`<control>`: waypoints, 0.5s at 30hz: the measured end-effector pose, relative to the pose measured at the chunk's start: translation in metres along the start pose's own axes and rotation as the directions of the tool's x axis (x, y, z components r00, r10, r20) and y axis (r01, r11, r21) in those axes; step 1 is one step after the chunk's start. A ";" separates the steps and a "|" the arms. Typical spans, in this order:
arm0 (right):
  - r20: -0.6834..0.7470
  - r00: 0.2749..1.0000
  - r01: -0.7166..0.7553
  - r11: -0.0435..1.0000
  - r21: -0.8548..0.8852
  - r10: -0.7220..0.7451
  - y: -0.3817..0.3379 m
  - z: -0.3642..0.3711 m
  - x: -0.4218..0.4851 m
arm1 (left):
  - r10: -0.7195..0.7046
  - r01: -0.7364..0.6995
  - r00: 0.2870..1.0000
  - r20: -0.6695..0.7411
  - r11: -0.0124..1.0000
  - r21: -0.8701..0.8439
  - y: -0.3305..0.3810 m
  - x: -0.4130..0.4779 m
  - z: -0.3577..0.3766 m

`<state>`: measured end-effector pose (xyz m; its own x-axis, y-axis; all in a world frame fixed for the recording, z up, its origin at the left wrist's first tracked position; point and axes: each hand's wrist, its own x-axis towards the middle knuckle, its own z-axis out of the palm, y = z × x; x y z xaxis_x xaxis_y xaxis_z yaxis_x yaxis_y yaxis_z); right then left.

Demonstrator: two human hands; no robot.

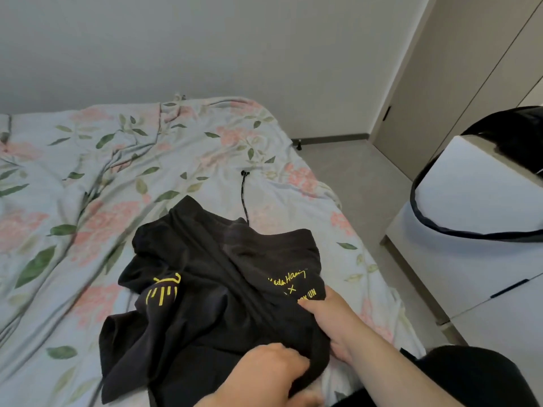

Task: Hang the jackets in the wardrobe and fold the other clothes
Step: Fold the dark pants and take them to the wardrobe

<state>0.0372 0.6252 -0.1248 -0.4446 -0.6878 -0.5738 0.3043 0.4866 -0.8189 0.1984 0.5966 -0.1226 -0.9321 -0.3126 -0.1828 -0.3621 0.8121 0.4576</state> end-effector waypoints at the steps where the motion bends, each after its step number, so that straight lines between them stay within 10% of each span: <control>1: 0.006 1.000 0.019 0.999 -0.036 -0.019 -0.001 -0.009 -0.002 | -0.001 -0.004 0.998 -0.067 0.998 -0.064 -0.004 -0.003 -0.007; 10: 0.138 0.989 0.029 0.850 -0.527 0.052 -0.007 -0.116 -0.028 | -0.395 0.318 0.801 -0.451 0.918 -0.238 -0.096 0.042 -0.083; 15: -0.039 0.986 -0.158 0.822 -0.547 0.163 0.003 -0.151 -0.020 | -0.577 0.558 0.760 -0.298 0.815 -0.155 -0.146 0.080 -0.087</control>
<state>-0.0800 0.7219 -0.1141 -0.4219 -0.5776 -0.6988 -0.1410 0.8032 -0.5787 0.1764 0.4099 -0.1283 -0.5012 -0.8533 -0.1436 -0.8160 0.4110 0.4064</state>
